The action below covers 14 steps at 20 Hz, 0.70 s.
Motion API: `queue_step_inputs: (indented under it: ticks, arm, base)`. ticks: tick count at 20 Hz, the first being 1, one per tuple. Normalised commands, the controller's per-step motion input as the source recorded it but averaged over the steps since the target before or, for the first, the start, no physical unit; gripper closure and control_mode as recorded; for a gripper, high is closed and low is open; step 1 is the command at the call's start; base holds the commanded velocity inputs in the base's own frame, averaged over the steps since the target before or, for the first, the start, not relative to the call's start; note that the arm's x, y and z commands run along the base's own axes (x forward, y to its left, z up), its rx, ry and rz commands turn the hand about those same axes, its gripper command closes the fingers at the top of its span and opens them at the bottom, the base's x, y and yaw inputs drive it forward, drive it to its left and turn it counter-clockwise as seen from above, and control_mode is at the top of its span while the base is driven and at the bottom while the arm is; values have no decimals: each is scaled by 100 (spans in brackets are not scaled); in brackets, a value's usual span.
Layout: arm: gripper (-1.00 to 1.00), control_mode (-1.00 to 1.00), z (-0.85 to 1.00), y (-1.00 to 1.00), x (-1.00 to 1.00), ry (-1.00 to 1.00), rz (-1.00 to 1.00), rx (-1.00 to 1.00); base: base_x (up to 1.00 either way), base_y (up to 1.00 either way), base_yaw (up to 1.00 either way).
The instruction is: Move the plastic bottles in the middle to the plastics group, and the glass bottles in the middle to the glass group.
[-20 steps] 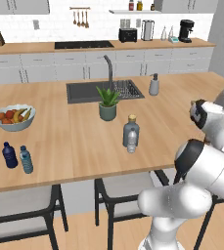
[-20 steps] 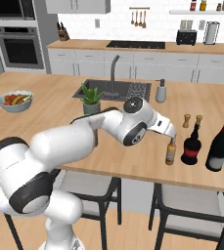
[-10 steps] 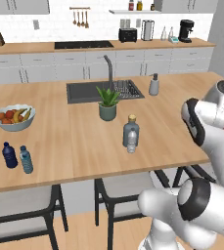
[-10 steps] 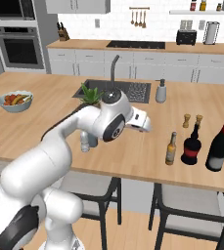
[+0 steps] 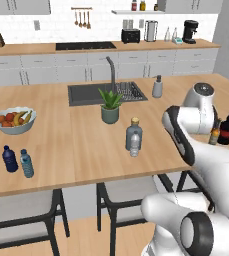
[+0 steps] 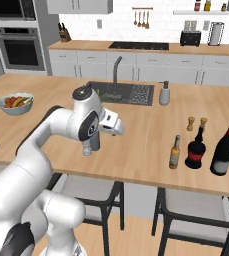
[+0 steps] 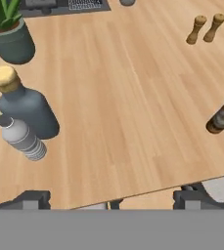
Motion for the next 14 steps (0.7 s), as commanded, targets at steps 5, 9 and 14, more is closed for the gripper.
queue_step_inputs:
  ticks: [5,9,14]
  arm:
    - [-100,-100,-3,81,0,9,0,15]
    - [-100,-100,0,62,0,16,0,12]
    - [-100,-100,-22,53,13,11,0,3]
  base:
    - [0,0,0]
    - [0,0,0]
    - [0,0,0]
